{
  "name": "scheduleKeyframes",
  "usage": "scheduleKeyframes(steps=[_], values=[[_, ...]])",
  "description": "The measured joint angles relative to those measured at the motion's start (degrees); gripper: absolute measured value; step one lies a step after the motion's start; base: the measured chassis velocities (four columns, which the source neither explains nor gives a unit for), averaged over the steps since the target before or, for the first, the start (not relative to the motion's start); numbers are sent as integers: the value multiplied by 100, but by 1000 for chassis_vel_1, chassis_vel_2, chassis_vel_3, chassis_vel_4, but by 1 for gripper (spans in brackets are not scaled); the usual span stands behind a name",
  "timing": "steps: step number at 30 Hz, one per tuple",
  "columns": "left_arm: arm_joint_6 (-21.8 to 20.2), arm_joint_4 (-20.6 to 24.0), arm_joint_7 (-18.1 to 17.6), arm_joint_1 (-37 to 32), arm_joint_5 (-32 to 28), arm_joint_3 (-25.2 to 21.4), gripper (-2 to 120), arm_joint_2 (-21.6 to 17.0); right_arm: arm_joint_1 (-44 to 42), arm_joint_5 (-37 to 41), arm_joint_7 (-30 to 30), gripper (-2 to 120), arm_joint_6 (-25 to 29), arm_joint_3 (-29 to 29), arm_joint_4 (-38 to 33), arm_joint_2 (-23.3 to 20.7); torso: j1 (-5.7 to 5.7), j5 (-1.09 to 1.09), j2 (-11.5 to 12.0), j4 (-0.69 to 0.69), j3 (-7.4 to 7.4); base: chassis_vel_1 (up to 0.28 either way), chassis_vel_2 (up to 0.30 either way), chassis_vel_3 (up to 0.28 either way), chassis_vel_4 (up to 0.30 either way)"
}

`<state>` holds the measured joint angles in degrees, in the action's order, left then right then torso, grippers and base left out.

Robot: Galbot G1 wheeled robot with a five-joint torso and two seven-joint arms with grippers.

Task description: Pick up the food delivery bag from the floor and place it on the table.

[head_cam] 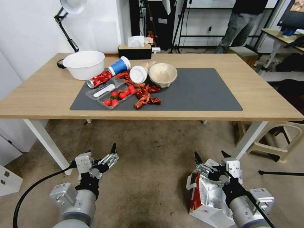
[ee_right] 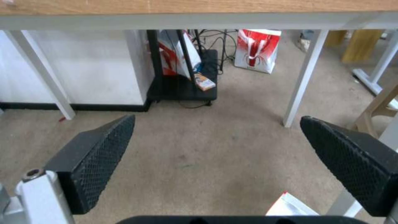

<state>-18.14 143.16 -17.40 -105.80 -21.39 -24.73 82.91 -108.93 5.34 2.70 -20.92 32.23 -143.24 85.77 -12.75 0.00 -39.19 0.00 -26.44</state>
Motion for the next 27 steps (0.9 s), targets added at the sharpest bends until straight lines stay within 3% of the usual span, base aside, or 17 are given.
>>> scheduleKeyframes(steps=[17,27], values=[[-2,-1,9,-15,5,5,100,-8,1,-9,-10,100,0,-19,0,6,96,0,231,0,136,0,0,0,0],[19,-23,12,-9,0,17,100,-10,0,-25,-13,100,3,-26,0,-2,211,0,531,0,320,0,0,0,0]])
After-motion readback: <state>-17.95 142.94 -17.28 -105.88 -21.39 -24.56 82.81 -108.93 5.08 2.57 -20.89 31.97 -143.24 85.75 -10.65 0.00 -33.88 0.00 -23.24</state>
